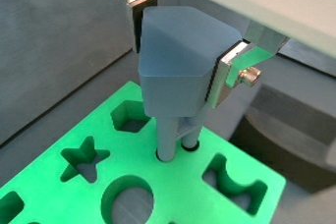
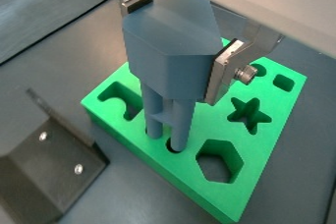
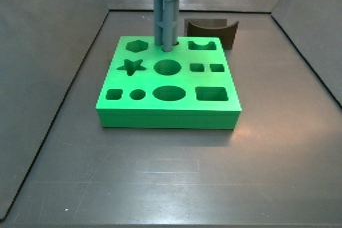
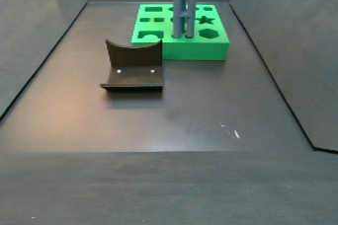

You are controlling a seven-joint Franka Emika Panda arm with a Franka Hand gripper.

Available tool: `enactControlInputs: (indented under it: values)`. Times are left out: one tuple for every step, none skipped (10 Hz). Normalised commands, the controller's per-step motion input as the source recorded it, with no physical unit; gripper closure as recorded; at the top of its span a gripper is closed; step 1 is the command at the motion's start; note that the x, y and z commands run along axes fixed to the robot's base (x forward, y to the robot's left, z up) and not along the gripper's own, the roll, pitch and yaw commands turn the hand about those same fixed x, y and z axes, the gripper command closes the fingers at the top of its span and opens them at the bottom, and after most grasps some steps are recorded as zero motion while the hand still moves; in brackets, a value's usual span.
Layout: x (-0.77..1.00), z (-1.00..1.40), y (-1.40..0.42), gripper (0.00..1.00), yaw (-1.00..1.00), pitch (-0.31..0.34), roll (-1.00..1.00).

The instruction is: Insert the 3 prong object.

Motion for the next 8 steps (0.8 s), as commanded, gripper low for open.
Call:
enactControlInputs:
  values:
    - [0.41, -0.54, 0.00, 1.00, -0.49, 0.014, -0.16]
    - [0.15, -0.70, 0.02, 1.00, -0.44, 0.000, -0.16]
    - [0.04, -0.72, 0.09, 1.00, -0.47, 0.000, -0.16]
    - [0.03, -0.65, 0.13, 1.00, -0.41, 0.000, -0.21]
    - [0.06, -0.63, 0.14, 1.00, -0.21, -0.046, -0.24]
    - [0.00, -0.54, 0.13, 1.00, -0.16, -0.116, -0.29]
    - [0.00, -0.43, 0.19, 1.00, -0.11, -0.159, -0.34]
    - [0.03, -0.02, 0.00, 1.00, 0.00, 0.000, 0.00]
